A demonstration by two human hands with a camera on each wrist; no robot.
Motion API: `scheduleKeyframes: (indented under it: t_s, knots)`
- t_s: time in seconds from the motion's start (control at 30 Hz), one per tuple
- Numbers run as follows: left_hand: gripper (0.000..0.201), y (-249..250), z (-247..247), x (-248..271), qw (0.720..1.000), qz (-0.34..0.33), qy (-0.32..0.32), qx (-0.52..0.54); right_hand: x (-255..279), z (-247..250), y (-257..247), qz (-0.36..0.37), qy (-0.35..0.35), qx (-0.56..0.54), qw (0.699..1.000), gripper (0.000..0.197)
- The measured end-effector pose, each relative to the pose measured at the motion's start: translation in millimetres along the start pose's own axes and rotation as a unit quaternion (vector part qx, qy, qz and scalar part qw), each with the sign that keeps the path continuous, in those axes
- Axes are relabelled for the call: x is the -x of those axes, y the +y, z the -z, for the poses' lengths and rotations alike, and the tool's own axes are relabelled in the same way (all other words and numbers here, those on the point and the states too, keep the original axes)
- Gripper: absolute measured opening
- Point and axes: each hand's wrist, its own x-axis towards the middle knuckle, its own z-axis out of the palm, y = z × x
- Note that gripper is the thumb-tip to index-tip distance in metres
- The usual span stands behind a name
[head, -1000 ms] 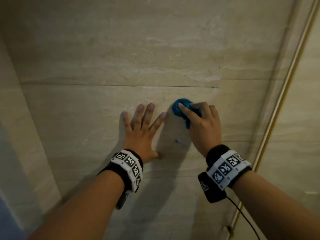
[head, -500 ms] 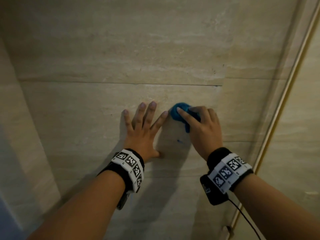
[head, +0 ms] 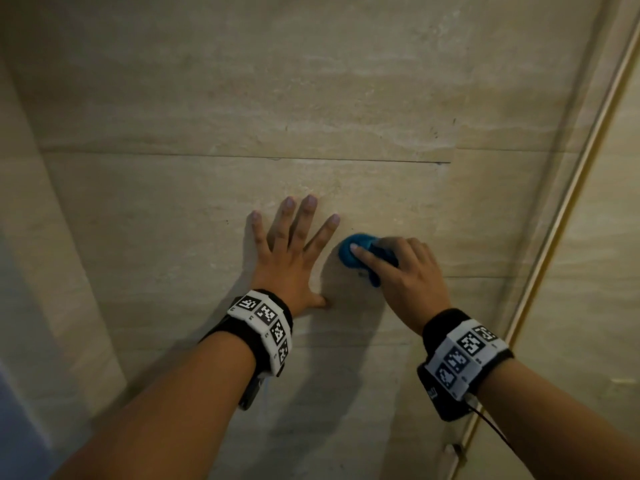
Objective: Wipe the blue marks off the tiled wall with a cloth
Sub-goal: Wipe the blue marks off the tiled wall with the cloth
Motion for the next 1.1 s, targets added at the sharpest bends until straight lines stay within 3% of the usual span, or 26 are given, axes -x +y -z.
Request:
scheduleKeyframes:
  t_s: [0.1, 0.17, 0.3, 0.53, 0.67, 0.77, 0.93, 1.1]
  knots:
    - [0.146, 0, 0, 0, 1.000, 0.003, 0.006, 0.001, -22, 8, 3, -0.060, 0.050, -0.024, 0.997, 0.040]
    - [0.148, 0, 0, 0, 1.000, 0.007, 0.009, 0.000, -30, 7, 3, -0.059, 0.063, -0.022, 0.996, 0.040]
    - [0.149, 0, -2, 0, 1.000, 0.004, 0.012, -0.006, -15, -6, 1, 0.000, 0.038, -0.013, 0.999, 0.035]
    - [0.145, -1, -2, 0, 1.000, -0.002, 0.008, -0.001, 22, -7, 2, 0.085, -0.051, -0.008, 0.995, 0.052]
    - [0.146, -2, -5, 0, 1.000, -0.003, 0.017, 0.001, -2, 2, 5, 0.000, 0.006, -0.014, 1.000, 0.035]
    - [0.146, -1, -4, 0, 1.000, -0.004, 0.019, -0.001, -18, 3, 5, -0.038, 0.029, -0.015, 0.999, 0.034]
    - [0.144, 0, -2, 1, 1.000, 0.004, 0.006, -0.005, 3, -6, 0, 0.039, -0.013, -0.024, 0.999, 0.032]
    - [0.145, 0, -1, 0, 1.000, 0.003, 0.002, -0.008, 26, -6, 5, 0.094, -0.087, -0.021, 0.992, 0.051]
